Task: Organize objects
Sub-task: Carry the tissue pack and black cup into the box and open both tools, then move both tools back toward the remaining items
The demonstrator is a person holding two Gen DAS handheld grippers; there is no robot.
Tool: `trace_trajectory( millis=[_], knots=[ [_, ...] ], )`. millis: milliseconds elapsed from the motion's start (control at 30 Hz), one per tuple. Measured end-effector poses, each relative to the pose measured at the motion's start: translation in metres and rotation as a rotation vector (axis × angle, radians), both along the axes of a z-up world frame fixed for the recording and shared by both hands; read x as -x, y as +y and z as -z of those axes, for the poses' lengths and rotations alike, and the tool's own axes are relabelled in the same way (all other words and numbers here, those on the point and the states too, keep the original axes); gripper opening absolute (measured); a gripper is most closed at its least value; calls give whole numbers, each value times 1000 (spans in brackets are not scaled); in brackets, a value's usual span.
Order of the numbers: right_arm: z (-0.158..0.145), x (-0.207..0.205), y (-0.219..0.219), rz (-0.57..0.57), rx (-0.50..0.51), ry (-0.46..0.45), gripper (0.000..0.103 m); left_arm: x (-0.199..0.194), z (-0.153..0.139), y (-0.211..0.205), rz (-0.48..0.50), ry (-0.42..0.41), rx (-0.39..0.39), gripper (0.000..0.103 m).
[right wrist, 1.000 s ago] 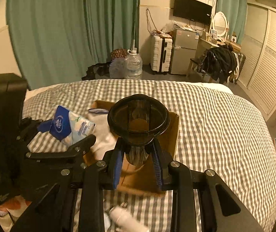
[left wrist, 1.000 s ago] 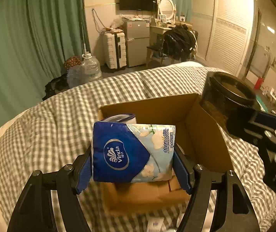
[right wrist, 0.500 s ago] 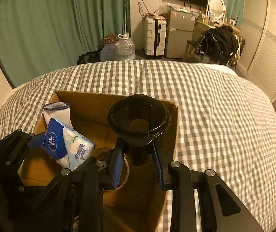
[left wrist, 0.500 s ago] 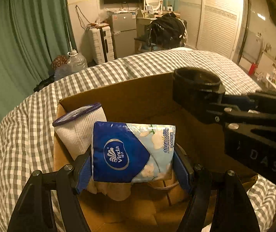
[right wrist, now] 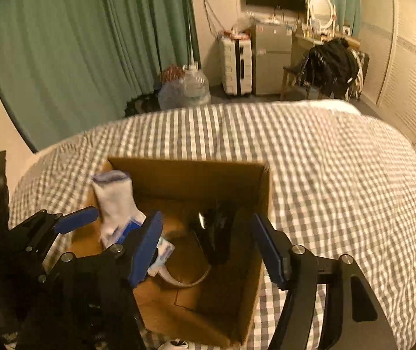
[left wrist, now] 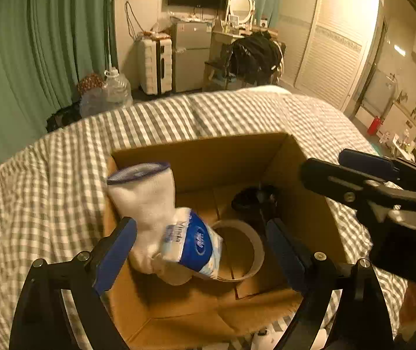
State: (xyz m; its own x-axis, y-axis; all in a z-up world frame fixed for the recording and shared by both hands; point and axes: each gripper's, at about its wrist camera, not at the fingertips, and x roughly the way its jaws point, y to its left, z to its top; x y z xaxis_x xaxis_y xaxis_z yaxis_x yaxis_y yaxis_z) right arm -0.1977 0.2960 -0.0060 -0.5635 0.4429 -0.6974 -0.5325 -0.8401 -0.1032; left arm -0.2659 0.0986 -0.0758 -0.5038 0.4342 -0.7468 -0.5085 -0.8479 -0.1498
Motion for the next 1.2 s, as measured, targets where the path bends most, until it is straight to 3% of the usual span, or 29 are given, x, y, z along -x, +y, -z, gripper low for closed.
trace_trajectory(
  millis=[300,433,467,567,700,967,1200],
  knots=[
    [-68,-40,-49,-4,-97,49,64,-48,-74,-34,-58,89,0,95],
    [-98,-60,-84,-19,-150,79,73,-74,-105,-50,-96,146,15,99],
    [-104,-65,-94,-160,-148,122,79,-81,-113,-55,-101,160,7,99],
    [-122,-86,-119,-187,-178,159,88,-102,-133,-67,-113,194,-5,100],
    [-135,-114,-148,-204,-250,174,91,-124,-146,-83,-139,222,-12,101],
    [-116,-142,-160,-234,-256,135,91,-149,-117,-102,-164,184,20,101],
    [-41,-139,-132,-190,-161,32,91,-147,-41,-105,-212,110,84,101]
  ],
)
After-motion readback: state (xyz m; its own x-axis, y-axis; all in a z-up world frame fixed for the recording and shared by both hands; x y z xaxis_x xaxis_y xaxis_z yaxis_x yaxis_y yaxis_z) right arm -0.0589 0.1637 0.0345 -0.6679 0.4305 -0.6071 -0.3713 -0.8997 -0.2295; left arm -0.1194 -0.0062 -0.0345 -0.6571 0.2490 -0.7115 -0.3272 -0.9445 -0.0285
